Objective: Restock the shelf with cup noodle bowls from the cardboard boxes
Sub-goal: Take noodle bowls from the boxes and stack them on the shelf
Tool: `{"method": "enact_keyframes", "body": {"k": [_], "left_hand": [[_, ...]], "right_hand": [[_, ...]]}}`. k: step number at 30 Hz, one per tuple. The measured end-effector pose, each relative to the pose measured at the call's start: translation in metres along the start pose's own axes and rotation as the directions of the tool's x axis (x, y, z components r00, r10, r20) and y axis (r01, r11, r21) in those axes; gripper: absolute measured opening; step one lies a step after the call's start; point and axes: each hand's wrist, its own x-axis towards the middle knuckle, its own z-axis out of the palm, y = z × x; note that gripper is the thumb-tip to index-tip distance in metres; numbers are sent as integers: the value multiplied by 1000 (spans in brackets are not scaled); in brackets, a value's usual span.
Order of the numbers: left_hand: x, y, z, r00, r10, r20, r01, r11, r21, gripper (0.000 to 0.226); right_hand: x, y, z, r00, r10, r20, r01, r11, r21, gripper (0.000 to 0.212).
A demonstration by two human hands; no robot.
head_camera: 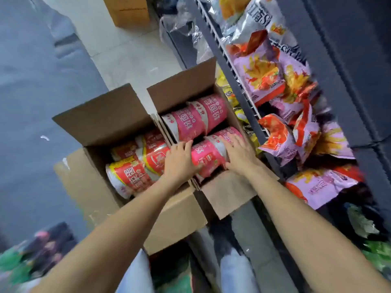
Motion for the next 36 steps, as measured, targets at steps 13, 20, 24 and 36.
{"method": "enact_keyframes", "body": {"k": [13, 20, 24, 36], "left_hand": [[42, 5, 101, 999, -24, 34, 10, 928, 372, 127], [36, 0, 95, 1000, 26, 3, -25, 944, 328, 124], [42, 5, 99, 1000, -16, 18, 10, 948, 318, 132], [54, 16, 94, 997, -18, -74, 26, 993, 119, 120]], "right_hand": [[96, 55, 24, 879, -471, 78, 441, 739, -509, 127], [57, 56, 12, 806, -576, -138, 414, 714, -565, 127], [29, 61, -3, 790, -527, -315, 342, 804, -487, 121], [-32, 77, 8, 759, -2, -651, 352, 843, 407, 124]]}}
